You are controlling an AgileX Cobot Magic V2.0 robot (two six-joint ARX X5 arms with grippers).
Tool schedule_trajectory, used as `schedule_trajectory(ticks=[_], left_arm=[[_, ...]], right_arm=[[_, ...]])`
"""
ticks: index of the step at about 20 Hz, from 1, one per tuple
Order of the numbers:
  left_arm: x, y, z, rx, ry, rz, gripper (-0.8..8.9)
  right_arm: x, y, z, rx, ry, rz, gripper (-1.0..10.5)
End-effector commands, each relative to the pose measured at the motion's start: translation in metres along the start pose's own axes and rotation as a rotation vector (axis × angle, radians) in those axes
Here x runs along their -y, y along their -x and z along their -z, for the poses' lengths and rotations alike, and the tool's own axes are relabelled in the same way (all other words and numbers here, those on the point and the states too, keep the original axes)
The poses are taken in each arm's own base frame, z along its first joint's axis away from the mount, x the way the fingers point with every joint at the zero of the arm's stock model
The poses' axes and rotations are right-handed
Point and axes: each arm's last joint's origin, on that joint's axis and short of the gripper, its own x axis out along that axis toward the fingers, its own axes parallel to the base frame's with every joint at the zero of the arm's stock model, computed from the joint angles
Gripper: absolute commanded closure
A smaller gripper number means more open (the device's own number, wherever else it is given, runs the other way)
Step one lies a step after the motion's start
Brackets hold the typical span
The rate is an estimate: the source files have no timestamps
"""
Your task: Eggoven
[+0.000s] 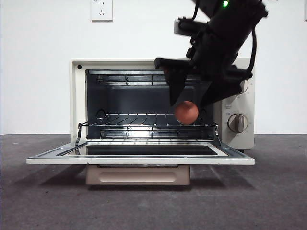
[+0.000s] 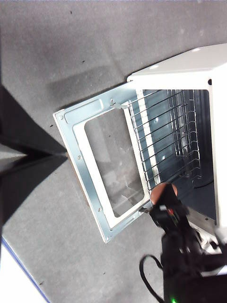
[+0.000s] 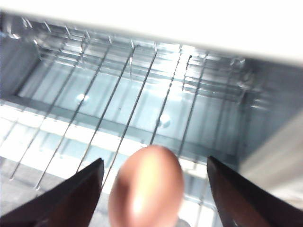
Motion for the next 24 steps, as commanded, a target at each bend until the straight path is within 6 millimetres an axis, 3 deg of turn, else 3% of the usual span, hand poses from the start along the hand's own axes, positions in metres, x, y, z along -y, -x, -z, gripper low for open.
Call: schedule_trajectory(ticks=[1, 4, 7, 11, 15, 20, 24], left_arm=[[0.001, 0.000, -0.003, 0.012, -0.005, 0.002, 8.07], [0.000, -0.008, -0.008, 0.003, -0.009, 0.001, 8.07], [-0.004, -0.033, -0.013, -0.018, -0.010, -0.011, 8.07], [-0.023, -0.084, -0.004, -0.048, 0.075, -0.009, 8.08], [-0.061, -0.132, 0.018, -0.124, 0.208, 0.020, 8.08], [-0.107, -0.176, 0.038, -0.202, 0.349, 0.053, 8.07], [-0.124, -0.210, 0.055, -0.267, 0.390, 0.060, 8.07]], right_arm=[[-0.004, 0.017, -0.009, 0.021, -0.023, -0.019, 6.0], [-0.007, 0.057, -0.019, 0.072, -0.022, -0.062, 6.0], [-0.007, 0.111, -0.025, 0.127, -0.015, -0.119, 6.0], [0.010, 0.184, -0.017, 0.174, -0.008, -0.173, 6.0], [0.037, 0.242, 0.001, 0.215, -0.020, -0.187, 6.0], [0.060, 0.282, 0.022, 0.269, -0.068, -0.208, 6.0], [0.067, 0.292, 0.029, 0.285, -0.077, -0.215, 6.0]])
